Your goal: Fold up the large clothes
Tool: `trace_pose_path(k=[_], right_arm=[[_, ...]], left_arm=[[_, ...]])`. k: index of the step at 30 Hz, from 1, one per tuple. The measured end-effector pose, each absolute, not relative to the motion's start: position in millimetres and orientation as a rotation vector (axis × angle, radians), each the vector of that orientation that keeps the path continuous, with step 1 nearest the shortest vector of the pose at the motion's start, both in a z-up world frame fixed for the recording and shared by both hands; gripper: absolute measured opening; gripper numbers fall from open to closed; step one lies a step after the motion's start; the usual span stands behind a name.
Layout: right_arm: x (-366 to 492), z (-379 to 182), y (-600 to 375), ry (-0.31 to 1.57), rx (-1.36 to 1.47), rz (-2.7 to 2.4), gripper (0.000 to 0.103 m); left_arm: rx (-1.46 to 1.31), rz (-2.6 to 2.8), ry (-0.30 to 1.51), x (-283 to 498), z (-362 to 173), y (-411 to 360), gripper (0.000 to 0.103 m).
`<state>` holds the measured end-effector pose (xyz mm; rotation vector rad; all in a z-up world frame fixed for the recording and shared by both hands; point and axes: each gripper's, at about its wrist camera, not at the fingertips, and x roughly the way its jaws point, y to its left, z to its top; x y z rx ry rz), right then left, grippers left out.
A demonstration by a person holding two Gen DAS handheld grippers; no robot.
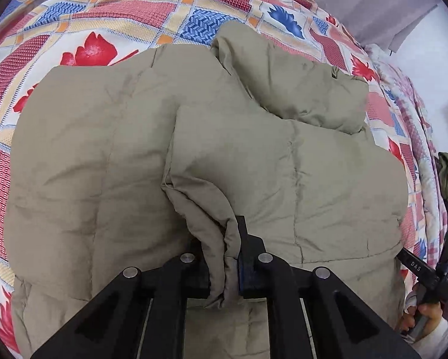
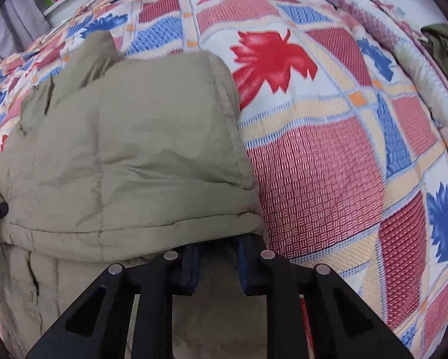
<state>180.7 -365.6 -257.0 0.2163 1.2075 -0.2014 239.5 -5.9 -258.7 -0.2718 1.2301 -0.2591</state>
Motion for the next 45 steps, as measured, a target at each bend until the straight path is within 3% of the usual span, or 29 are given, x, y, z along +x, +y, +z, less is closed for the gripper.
trace_pose_path(k=[12, 16, 20, 26, 30, 36, 40, 45], right_arm=[[141, -216, -365, 1.252, 0.22, -0.131, 0.023], [124, -186, -379, 1.152, 0.242, -0.146, 0.023], [159, -176, -408, 1.085, 0.382, -0.18, 0.023], [223, -215, -382, 1.14, 0.347, -0.115, 0.023], [231, -259, -386, 1.194, 0.337, -0.162, 0.021], [232, -263, -391, 1.169, 0.359, -0.173, 0.021], [220, -242, -395, 1.166, 0.387, -0.194, 0.024], [187, -218, -398, 1.142, 0.418, -0.2, 0.038]], left_arm=[[-0.195, -0.139, 1.172, 219, -209, 44, 0.016], [-0.189, -0.186, 1.133, 220, -192, 28, 0.016], [-0.154, -0.216, 1.125, 233, -199, -6, 0.016], [-0.088, -0.138, 1.179, 249, -257, -28, 0.016], [-0.084, -0.162, 1.165, 252, -269, -34, 0.016], [-0.045, -0.155, 1.179, 251, -265, -36, 0.016], [-0.019, -0.14, 1.163, 238, -238, -25, 0.016], [-0.028, -0.147, 1.183, 203, -218, 0, 0.016]])
